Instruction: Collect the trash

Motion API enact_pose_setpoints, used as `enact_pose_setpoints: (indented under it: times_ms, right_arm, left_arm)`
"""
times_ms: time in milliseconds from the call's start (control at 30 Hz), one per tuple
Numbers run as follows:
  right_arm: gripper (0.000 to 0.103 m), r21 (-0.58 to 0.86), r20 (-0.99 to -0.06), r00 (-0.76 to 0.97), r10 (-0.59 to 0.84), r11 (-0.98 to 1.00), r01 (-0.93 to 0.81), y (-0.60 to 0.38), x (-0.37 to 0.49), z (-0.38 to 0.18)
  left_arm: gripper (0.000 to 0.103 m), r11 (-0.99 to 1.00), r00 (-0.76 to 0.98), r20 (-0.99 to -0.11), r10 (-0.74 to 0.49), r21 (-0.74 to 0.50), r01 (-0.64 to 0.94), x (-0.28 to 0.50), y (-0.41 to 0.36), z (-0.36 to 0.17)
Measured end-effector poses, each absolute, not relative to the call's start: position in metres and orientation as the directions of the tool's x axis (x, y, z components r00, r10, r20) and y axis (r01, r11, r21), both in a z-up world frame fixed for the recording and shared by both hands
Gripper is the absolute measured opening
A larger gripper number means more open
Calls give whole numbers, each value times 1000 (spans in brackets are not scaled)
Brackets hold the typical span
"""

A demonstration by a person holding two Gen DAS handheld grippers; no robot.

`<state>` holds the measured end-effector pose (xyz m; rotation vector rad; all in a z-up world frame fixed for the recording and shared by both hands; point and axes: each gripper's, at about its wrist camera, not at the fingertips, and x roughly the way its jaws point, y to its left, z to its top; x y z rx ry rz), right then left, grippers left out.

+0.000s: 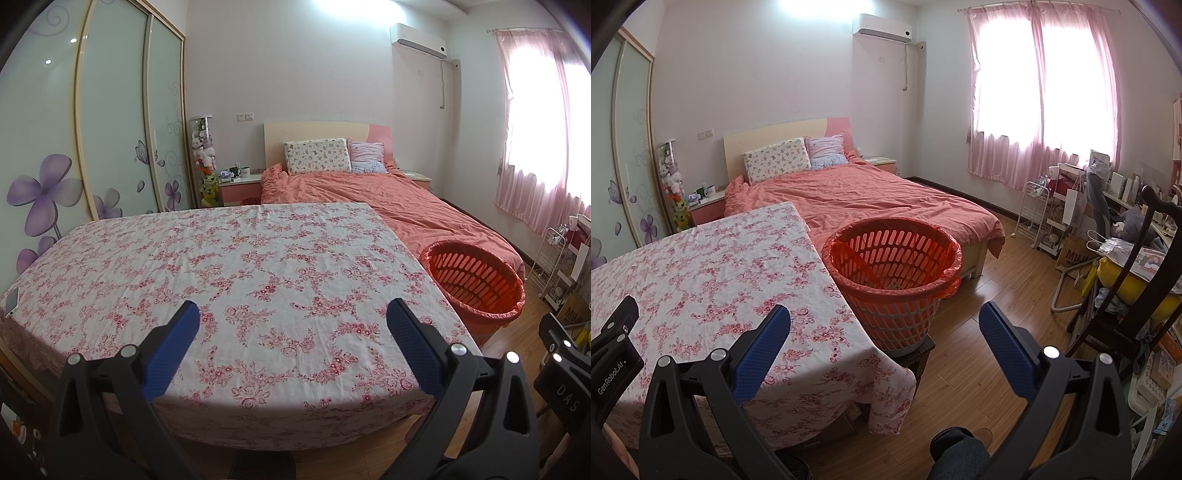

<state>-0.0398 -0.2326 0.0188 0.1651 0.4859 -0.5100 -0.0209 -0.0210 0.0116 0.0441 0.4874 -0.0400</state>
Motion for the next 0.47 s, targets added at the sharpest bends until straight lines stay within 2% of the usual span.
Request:
enact_pose_setpoints:
  times_ms: [467]
  right_arm:
    - [101,33,-485,762,-428,862,505,-233,-40,19]
  left_arm:
    - [99,998,883,-469,-25,34,46,-23,-20,10]
